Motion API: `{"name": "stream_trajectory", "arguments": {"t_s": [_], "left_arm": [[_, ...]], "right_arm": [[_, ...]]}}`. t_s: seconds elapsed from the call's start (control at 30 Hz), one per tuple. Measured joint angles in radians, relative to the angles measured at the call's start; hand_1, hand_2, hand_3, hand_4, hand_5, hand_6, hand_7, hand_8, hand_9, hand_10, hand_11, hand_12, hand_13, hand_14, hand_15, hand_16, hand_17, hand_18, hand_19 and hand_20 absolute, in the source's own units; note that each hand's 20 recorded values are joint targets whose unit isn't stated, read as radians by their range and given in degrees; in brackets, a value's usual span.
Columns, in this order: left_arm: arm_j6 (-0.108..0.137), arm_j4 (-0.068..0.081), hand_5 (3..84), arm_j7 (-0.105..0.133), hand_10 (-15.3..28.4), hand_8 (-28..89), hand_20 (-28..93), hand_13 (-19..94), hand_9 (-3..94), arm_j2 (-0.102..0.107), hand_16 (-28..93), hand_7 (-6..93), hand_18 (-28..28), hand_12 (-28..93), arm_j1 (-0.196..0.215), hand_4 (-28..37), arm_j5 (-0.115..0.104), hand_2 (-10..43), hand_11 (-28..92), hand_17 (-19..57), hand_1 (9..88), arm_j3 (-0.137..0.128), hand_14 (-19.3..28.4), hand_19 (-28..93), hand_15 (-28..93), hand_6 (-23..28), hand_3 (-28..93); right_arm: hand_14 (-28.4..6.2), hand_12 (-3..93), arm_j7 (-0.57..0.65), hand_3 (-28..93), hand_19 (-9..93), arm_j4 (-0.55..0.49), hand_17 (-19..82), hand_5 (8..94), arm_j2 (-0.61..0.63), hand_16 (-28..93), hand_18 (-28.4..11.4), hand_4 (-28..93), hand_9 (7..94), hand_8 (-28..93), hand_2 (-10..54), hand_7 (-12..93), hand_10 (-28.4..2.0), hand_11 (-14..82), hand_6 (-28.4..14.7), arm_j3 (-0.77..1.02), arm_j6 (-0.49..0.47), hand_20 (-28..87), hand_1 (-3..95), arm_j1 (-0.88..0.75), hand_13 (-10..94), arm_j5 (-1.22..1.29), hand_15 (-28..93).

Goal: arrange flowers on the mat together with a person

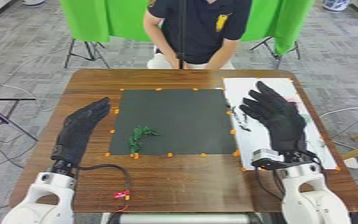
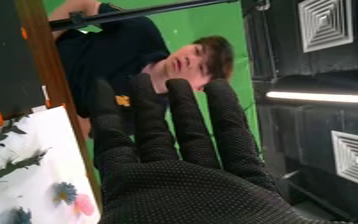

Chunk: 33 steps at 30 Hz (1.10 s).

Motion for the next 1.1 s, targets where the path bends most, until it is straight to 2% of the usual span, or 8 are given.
{"name": "stream_trajectory", "arguments": {"t_s": [0.17, 0.23, 0.33, 0.43, 0.53, 0.8, 1.0, 1.1], "left_arm": [[-0.003, -0.001, 45.5, -0.010, 13.6, -4, 14, 26, 39.0, 0.000, 7, 7.0, 14.2, 14, 0.001, -19.6, 0.001, -0.8, 9, -2.3, 24.4, -0.005, 16.2, 4, 6, 2.9, 62], [-0.005, -0.002, 45.5, -0.014, 13.6, -4, 14, 26, 38.9, 0.000, 7, 6.9, 14.2, 14, 0.002, -19.6, 0.001, -0.8, 9, -2.3, 24.3, -0.007, 16.2, 4, 6, 3.0, 62], [-0.005, -0.004, 45.5, -0.017, 13.7, -4, 14, 26, 39.0, 0.000, 7, 6.9, 14.2, 14, 0.003, -19.6, 0.001, -0.7, 9, -2.4, 24.3, -0.009, 16.4, 4, 6, 3.0, 62], [-0.005, -0.008, 45.5, -0.019, 13.8, -4, 14, 26, 39.0, 0.002, 7, 6.8, 14.3, 14, 0.006, -19.7, 0.001, -0.7, 9, -2.4, 24.2, -0.011, 16.4, 4, 6, 3.0, 62], [-0.005, -0.011, 45.5, -0.022, 13.8, -4, 14, 26, 39.0, 0.004, 7, 6.7, 14.3, 15, 0.009, -19.7, 0.001, -0.6, 9, -2.5, 24.3, -0.013, 16.4, 4, 6, 3.1, 62], [-0.005, -0.014, 45.3, -0.030, 13.8, -4, 14, 26, 39.1, 0.009, 7, 6.6, 14.3, 15, 0.013, -19.6, 0.000, -0.5, 9, -2.5, 24.3, -0.018, 16.4, 5, 6, 3.1, 62], [-0.009, -0.014, 45.1, -0.034, 13.7, -4, 14, 26, 39.0, 0.011, 7, 6.6, 14.3, 15, 0.013, -19.4, 0.001, -0.5, 9, -2.6, 24.2, -0.019, 16.5, 5, 6, 3.1, 62], [-0.013, -0.014, 44.9, -0.037, 13.6, -4, 14, 26, 38.9, 0.011, 7, 6.6, 14.3, 15, 0.012, -19.5, 0.002, -0.5, 9, -2.6, 24.2, -0.019, 16.5, 5, 5, 3.2, 62]], "right_arm": [[-14.6, 19.0, -0.055, 63, 50, -0.005, 36, 47.5, 0.030, 23, -18.6, -28, 55.2, -7, -9.5, 9, -15.7, 12.9, -7.8, 0.040, -0.004, 47, 23.2, 0.013, 61, -0.147, 24], [-13.0, 18.7, -0.073, 57, 63, -0.018, 39, 51.9, 0.061, 22, -18.9, -28, 61.6, -8, -9.5, 11, -16.1, 16.3, -7.2, 0.066, 0.018, 48, 30.4, 0.020, 67, -0.227, 32], [-11.1, 19.6, -0.062, 44, 72, -0.058, 43, 56.8, 0.129, 22, -18.2, -28, 67.8, -9, -9.5, 12, -16.3, 18.6, -6.3, 0.108, 0.116, 47, 39.9, 0.022, 73, -0.332, 38], [-9.8, 19.9, -0.009, 59, 76, -0.094, 46, 59.4, 0.209, 22, -17.0, -28, 70.2, -9, -9.5, 13, -15.2, 19.7, -5.5, 0.154, 0.251, 45, 35.3, 0.020, 75, -0.467, 40], [-9.2, 19.9, 0.063, 65, 78, -0.115, 47, 60.8, 0.276, 23, -16.7, -28, 71.7, -9, -9.5, 14, -14.6, 20.1, -5.0, 0.217, 0.294, 45, 34.9, 0.013, 77, -0.634, 41], [-7.8, 20.1, 0.232, 63, 88, -0.094, 51, 65.9, 0.395, 25, -16.2, -28, 76.4, -9, -9.5, 15, -13.1, 21.0, -3.5, 0.268, 0.176, 45, 36.0, -0.023, 81, -0.998, 49], [-6.8, 20.1, 0.234, 41, 93, -0.038, 55, 69.0, 0.419, 27, -15.7, -28, 79.8, -10, -9.5, 16, -11.6, 21.1, -2.4, 0.267, 0.061, 47, 44.5, -0.020, 83, -1.182, 53], [-6.5, 20.0, 0.237, 39, 93, -0.024, 55, 69.7, 0.433, 27, -15.3, -28, 80.4, -10, -9.5, 16, -11.6, 21.1, -2.2, 0.267, -0.042, 47, 45.4, -0.013, 84, -1.181, 53]]}}
